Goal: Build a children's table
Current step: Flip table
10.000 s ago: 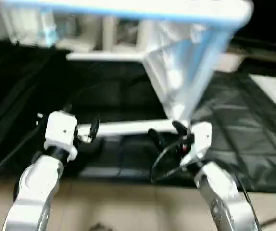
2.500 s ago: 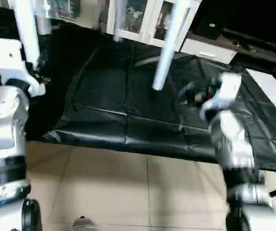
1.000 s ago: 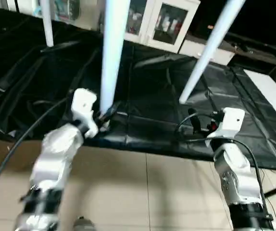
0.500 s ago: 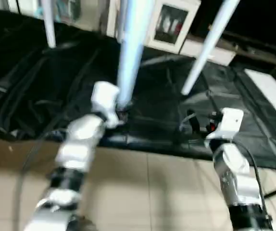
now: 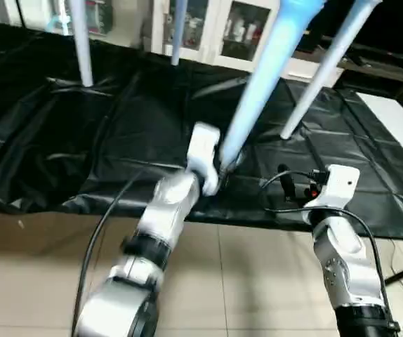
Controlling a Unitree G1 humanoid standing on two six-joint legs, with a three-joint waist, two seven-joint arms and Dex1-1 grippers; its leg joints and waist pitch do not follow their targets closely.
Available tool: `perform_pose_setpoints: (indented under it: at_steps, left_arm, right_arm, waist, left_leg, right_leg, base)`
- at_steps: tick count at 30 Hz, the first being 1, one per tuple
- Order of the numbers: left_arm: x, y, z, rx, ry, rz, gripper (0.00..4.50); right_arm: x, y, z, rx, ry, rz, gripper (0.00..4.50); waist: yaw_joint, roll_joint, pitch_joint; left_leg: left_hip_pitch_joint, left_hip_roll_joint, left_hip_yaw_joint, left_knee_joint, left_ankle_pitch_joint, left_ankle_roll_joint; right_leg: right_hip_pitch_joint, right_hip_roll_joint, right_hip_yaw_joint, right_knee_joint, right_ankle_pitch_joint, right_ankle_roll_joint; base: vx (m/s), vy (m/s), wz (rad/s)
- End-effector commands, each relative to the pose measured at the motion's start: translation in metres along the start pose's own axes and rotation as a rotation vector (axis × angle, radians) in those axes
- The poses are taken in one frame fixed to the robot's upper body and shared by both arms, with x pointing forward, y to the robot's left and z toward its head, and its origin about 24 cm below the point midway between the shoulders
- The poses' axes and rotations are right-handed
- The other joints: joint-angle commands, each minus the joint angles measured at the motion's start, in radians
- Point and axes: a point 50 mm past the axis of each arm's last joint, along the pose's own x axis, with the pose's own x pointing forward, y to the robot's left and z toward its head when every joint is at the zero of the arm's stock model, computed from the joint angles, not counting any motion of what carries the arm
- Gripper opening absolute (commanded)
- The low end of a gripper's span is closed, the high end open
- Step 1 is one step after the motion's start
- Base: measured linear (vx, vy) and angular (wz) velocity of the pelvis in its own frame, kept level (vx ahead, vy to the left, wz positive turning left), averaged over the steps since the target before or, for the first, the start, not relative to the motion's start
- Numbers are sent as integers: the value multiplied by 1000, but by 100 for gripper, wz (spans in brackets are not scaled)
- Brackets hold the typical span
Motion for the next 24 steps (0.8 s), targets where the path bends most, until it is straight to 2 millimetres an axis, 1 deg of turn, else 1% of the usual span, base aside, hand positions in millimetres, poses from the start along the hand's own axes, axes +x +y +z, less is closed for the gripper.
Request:
perform_pose_setpoints:
  at_steps: [1, 2, 3, 4, 5, 7, 8, 9, 10, 11, 12, 13, 14, 15, 16, 17, 18, 19, 20, 21, 22, 23, 24]
  left_arm:
    - [1, 4, 2, -2, -15, 41, 322]
    - [2, 6, 3, -7, -20, 53, 322]
    - [2, 7, 3, -8, -21, 53, 333]
    - [2, 7, 4, -17, -27, 46, 342]
    - [2, 7, 4, -24, -32, 39, 353]
    - [-3, 4, 4, -74, -57, -43, 359]
    - [-3, 4, 4, -74, -57, -43, 362]
    - [-7, 2, 2, -82, -62, -82, 371]
    - [-13, 2, -2, -80, -60, -130, 371]
    - [-31, 1, -8, -59, -49, -214, 371]
    - [-35, 1, -9, -58, -49, -222, 371]
    - [-43, 3, -10, -65, -60, -234, 371]
    - [-44, 3, -9, -66, -62, -235, 371]
    - [-54, 6, -9, -73, -80, -238, 371]
    - [-62, 7, -9, -72, -85, -247, 371]
    - [-66, 8, -9, -70, -86, -254, 371]
    - [-74, 9, -9, -57, -88, -263, 371]
    - [-74, 9, -9, -56, -88, -263, 371]
    - [-74, 9, -9, -56, -88, -263, 371]
    - [-84, 12, -9, -47, -101, -258, 371]
    - [-96, 15, -6, -29, -120, -246, 371]
    - [-96, 15, -6, -29, -120, -246, 371]
    - [-107, 17, -2, -22, -132, -239, 371]
  right_arm:
    - [-1, -6, 5, -9, -16, -24, 450]
    - [0, -4, 5, -7, -19, -16, 450]
    - [0, -4, 6, -7, -20, -14, 450]
    - [0, -3, 6, -5, -23, -7, 450]
    - [1, -2, 6, -4, -24, -2, 450]
    - [0, 0, 6, 3, -20, 32, 450]
    - [0, 0, 6, 3, -20, 32, 450]
    - [0, 1, 6, 7, -18, 49, 450]
    - [0, 2, 7, 8, -18, 74, 450]
    - [-2, 6, 9, 17, -29, 159, 450]
    - [-2, 7, 10, 18, -32, 175, 450]
    - [-3, 10, 12, 22, -39, 212, 450]
    - [-3, 10, 12, 22, -40, 217, 450]
    - [-3, 12, 14, 23, -46, 258, 450]
    - [-4, 14, 15, 20, -50, 286, 450]
    - [-4, 15, 15, 18, -52, 303, 450]
    - [-4, 17, 16, 17, -56, 338, 450]
    - [-4, 17, 16, 17, -56, 339, 450]
    - [-4, 17, 16, 17, -56, 339, 450]
    - [-5, 21, 18, 19, -60, 388, 450]
    - [-5, 24, 19, 17, -63, 437, 450]
    - [-5, 24, 19, 17, -63, 437, 450]
    - [-6, 26, 20, 23, -64, 490, 450]
  waist:
    - [1, 11, -75]
    - [-1, 9, -74]
    - [-1, 10, -74]
    - [-1, 7, -72]
    - [0, 9, -73]
    - [1, 8, -72]
    - [2, 8, -70]
    - [2, 9, -71]
    - [2, 9, -70]
    - [7, 2, -69]
    - [5, 5, -70]
    - [3, 9, -74]
    - [3, 12, -75]
    - [3, 4, -73]
    - [1, 8, -71]
    - [3, 8, -72]
    - [3, 9, -66]
    - [5, 10, -66]
    - [3, 9, -63]
    - [3, 1, -63]
    - [0, -2, -63]
    - [1, 2, -65]
    - [-2, -2, -63]
  left_leg:
    - [31, 23, -11, -75, -307, -32]
    - [30, 23, -12, -76, -305, -29]
    - [32, 23, -11, -75, -307, -28]
    - [35, 24, -10, -75, -316, -27]
    - [36, 24, -10, -74, -317, -27]
    - [36, 24, -10, -74, -317, -26]
    - [35, 24, -9, -75, -316, -25]
    - [37, 26, -9, -75, -325, -25]
    - [36, 27, -9, -77, -328, -25]
    - [32, 30, -11, -78, -316, -13]
    - [26, 31, -11, -79, -302, -9]
    - [30, 30, -10, -77, -280, -9]
    - [35, 32, -8, -76, -283, -10]
    - [34, 33, -8, -76, -291, -10]
    - [36, 32, -5, -78, -297, -15]
    - [39, 34, -7, -78, -308, -20]
    - [45, 34, -5, -83, -350, -34]
    - [46, 36, -7, -83, -368, -40]
    - [41, 35, -8, -86, -377, -45]
    - [44, 33, -6, -85, -399, -55]
    - [35, 34, -11, -89, -398, -57]
    - [32, 36, -14, -89, -397, -60]
    - [35, 34, -11, -89, -406, -63]
  right_leg:
    - [37, -59, 27, -92, -163, -118]
    - [37, -59, 27, -94, -186, -112]
    - [35, -60, 27, -95, -191, -113]
    - [32, -59, 27, -98, -203, -115]
    - [32, -60, 27, -97, -207, -118]
    - [30, -61, 27, -97, -207, -127]
    - [30, -62, 27, -96, -208, -135]
    - [29, -61, 27, -96, -209, -137]
    - [29, -61, 27, -96, -208, -139]
    - [37, -66, 26, -92, -198, -146]
    - [41, -66, 26, -89, -183, -147]
    - [37, -60, 26, -84, -148, -145]
    - [33, -58, 25, -82, -135, -149]
    - [35, -60, 25, -82, -141, -151]
    - [28, -57, 26, -85, -149, -149]
    - [28, -58, 25, -84, -156, -150]
    - [18, -55, 25, -92, -208, -139]
    - [19, -58, 25, -92, -224, -137]
    - [21, -58, 26, -94, -245, -132]
    - [16, -58, 26, -100, -283, -121]
    - [24, -61, 26, -98, -295, -114]
    - [27, -64, 25, -95, -297, -110]
    - [19, -60, 25, -101, -314, -99]
  base:
    - [0, 0, 0]
    - [0, 0, 0]
    - [0, 0, 0]
    - [0, 0, 0]
    - [0, 0, 0]
    - [0, 0, 0]
    - [0, 0, 0]
    - [0, 0, 0]
    - [0, 0, 0]
    - [0, 0, 0]
    - [0, 0, 0]
    - [0, 0, 0]
    - [0, 0, 0]
    - [0, 0, 0]
    - [0, 0, 0]
    - [0, 0, 0]
    - [0, 0, 0]
    - [0, 0, 0]
    - [0, 0, 0]
    - [0, 0, 0]
    - [0, 0, 0]
    - [0, 0, 0]
    - [0, 0, 0]
